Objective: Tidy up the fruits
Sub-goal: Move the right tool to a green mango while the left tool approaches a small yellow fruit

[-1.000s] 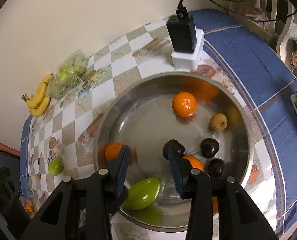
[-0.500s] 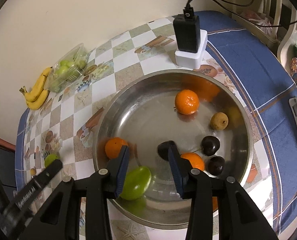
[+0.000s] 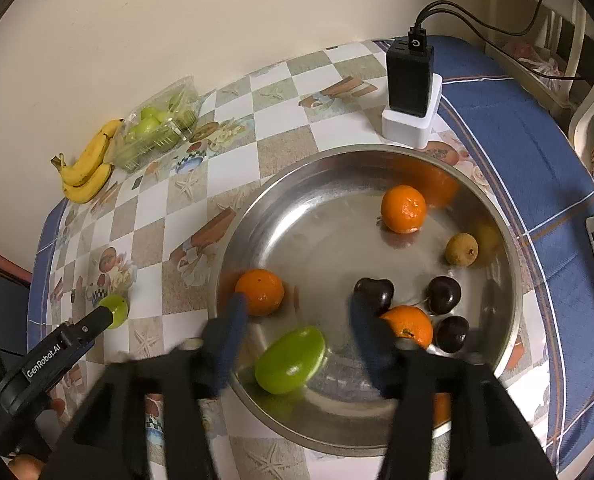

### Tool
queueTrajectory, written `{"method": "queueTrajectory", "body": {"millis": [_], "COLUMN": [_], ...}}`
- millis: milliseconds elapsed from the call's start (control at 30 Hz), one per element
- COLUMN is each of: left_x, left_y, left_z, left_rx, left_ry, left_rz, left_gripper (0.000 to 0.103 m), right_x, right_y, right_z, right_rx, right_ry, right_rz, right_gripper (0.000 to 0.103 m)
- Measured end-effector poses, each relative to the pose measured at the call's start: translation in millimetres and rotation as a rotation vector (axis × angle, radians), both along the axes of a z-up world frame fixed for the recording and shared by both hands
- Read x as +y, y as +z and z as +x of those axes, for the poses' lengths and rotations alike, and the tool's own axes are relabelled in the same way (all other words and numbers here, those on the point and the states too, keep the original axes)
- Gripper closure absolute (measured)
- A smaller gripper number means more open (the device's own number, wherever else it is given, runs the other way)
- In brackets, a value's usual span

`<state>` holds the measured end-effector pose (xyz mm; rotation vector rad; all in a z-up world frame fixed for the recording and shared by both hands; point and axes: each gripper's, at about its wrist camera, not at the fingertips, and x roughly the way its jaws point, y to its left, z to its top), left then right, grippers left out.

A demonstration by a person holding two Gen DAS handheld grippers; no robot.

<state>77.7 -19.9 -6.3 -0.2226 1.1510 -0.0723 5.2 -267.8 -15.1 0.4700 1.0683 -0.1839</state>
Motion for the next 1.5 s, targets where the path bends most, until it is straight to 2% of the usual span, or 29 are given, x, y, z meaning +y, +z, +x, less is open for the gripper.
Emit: {"method": "queueTrajectory", "body": {"millis": [133, 200, 367, 500, 700, 933, 1167, 1267, 1500], "left_x": [0.7, 1.4, 4.3, 6.1, 10.0, 16.0, 33.3, 48.1, 79.0], "left_y": [-1.9, -2.0, -0.7, -0.4, 1.3, 10.1, 26.4, 27.9, 26.7], "left_z": [-0.7, -0.8, -0.8, -1.0, -0.9, 0.8, 6.2, 10.8, 15.6], "left_rx": [-0.008, -0.014, -0.033, -0.05, -0.063, -0.102, -0.204, -0.211, -0.228], "left_ry": [0.009, 0.015, 0.032, 0.038, 0.051, 0.023, -0.023, -0.014, -0.008], "left_rz": [0.051, 0.067, 0.096, 0.118, 0.118, 0.083, 0.115, 0.137, 0.102], "left_gripper": [0.011, 0.006, 0.0, 0.0, 0.0, 0.0, 0.0, 0.0, 0.0], "right_x": [1.2, 2.3, 4.6, 4.9, 6.2, 19.8, 52.4, 71.1, 115.9], "right_y": [-1.6, -2.8, -3.4, -3.6, -4.3, 2.0, 9.9, 9.3, 0.5], "right_z": [1.0, 1.8, 2.8, 2.4, 2.0, 3.2, 14.8, 22.0, 37.1], "right_rx": [-0.006, -0.005, -0.009, -0.016, -0.025, -0.078, -0.127, -0.124, -0.104], "right_ry": [0.005, 0.01, 0.021, 0.024, 0.026, 0.062, 0.16, 0.208, 0.295], "right_rz": [-0.005, -0.007, -0.022, -0.02, -0.031, -0.014, 0.022, 0.013, -0.019], "right_gripper": [0.022, 0.014, 0.011, 0.0, 0.0, 0.0, 0.0, 0.0, 0.0]}}
